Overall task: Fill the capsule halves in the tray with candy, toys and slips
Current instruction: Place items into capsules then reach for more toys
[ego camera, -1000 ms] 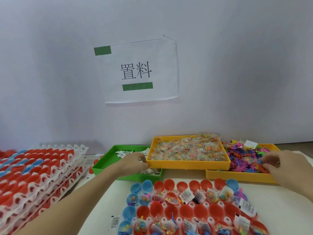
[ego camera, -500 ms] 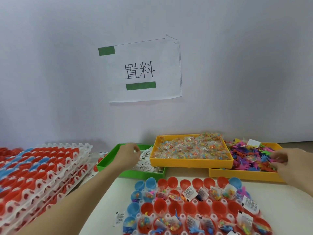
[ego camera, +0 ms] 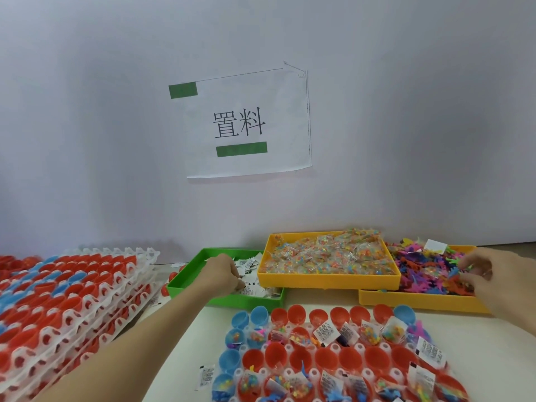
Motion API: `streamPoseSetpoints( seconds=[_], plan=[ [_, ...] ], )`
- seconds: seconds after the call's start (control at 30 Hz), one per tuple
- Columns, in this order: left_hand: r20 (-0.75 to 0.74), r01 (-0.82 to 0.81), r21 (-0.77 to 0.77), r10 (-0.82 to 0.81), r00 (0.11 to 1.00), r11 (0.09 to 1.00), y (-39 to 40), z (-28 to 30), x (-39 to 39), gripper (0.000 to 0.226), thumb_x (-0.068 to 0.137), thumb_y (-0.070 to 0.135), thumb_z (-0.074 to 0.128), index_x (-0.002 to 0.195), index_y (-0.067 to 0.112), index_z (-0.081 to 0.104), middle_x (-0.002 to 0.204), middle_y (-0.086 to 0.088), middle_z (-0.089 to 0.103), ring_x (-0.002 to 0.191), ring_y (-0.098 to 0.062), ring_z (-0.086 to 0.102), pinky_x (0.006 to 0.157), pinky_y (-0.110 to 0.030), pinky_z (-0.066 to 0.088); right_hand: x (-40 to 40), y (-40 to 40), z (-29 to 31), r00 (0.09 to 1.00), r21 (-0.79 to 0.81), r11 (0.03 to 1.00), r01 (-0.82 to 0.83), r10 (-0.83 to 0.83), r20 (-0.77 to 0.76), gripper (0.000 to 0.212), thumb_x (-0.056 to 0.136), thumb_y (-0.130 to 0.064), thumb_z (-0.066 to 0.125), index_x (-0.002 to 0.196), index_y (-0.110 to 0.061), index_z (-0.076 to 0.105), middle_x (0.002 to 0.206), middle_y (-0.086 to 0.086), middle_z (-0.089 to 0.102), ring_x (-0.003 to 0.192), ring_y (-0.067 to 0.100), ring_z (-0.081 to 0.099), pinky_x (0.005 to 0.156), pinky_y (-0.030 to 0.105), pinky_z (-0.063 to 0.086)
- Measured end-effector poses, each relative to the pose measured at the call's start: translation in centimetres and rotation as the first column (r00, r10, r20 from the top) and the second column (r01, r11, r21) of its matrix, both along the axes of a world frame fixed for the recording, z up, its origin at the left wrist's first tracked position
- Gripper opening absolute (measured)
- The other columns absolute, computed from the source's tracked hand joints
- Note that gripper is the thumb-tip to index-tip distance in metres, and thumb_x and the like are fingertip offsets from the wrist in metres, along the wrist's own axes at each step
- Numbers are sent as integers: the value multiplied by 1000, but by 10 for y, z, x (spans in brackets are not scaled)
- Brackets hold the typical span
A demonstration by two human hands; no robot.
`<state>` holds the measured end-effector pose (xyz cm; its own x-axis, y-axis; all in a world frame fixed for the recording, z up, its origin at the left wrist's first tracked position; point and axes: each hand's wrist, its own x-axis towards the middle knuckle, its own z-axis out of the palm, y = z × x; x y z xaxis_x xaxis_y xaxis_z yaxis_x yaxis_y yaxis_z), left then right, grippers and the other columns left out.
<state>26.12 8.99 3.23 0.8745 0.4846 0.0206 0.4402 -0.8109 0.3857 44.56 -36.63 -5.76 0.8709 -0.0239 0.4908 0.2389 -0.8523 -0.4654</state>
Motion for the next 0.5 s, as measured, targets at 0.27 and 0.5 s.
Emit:
streamPoseSetpoints(
  seconds=[0.27, 0.5],
  plan=[
    [139, -2, -103, 16, 990, 995, -2, 14, -3, 19, 84, 22, 75, 77, 10, 62, 61, 3, 55, 54, -7, 48, 48, -19, 34, -6, -1, 9, 995, 45, 999, -18, 14, 100, 33, 75, -29, 79, 86, -54, 58, 83, -34, 61, 55, 2, 57, 47, 30, 51],
    [359, 4, -460, 182, 915, 888, -3, 13, -15, 22, 92, 26, 64, 78, 11, 56, 66, -2, 52, 59, -16, 46, 57, -28, 40, 67, -39, -30, 996, 240, 967, -84, 75, 47, 27, 84, -56, 41, 103, -58, 61, 97, -30, 60, 69, 7, 64, 60, 21, 48]
  ],
)
